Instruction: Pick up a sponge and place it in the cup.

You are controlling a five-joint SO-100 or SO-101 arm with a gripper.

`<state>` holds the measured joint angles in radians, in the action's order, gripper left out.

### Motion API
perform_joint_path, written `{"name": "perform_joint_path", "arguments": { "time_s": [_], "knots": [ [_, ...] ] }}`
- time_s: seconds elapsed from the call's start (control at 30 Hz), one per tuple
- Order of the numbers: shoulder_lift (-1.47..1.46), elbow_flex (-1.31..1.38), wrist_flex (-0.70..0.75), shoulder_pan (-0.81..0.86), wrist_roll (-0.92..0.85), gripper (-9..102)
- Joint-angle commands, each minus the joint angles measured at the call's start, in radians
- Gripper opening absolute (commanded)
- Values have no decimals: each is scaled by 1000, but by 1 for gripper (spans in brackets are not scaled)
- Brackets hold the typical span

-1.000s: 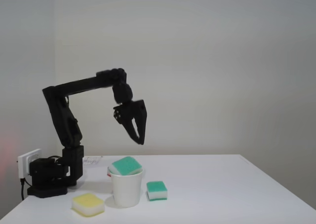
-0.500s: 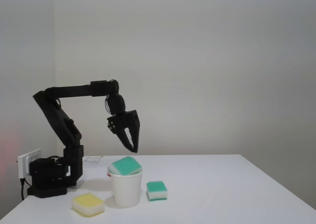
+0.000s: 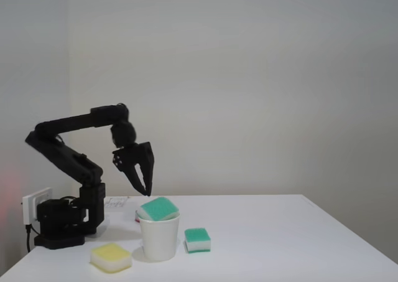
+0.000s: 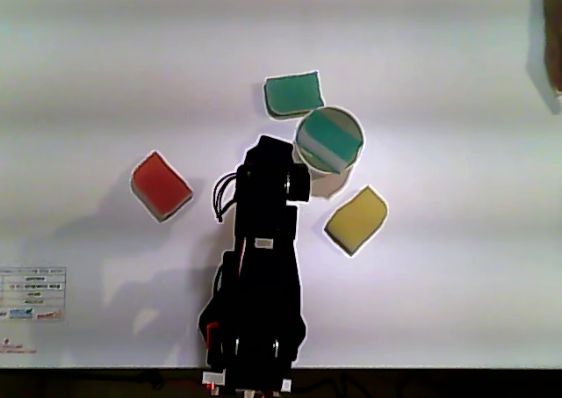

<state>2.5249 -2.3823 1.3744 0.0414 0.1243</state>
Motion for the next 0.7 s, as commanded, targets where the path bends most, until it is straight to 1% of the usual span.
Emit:
{"name": "perform_joint_path", "arguments": {
  "time_s": [0.0,0.13,0.4,0.67],
  "knots": [
    [109,-60,26,28,-6,0],
    [215,-161,15,32,-15,0],
    [414,-419,-112,29,-26,0],
    [572,-650,-206,2,-31,0]
  ]
}}
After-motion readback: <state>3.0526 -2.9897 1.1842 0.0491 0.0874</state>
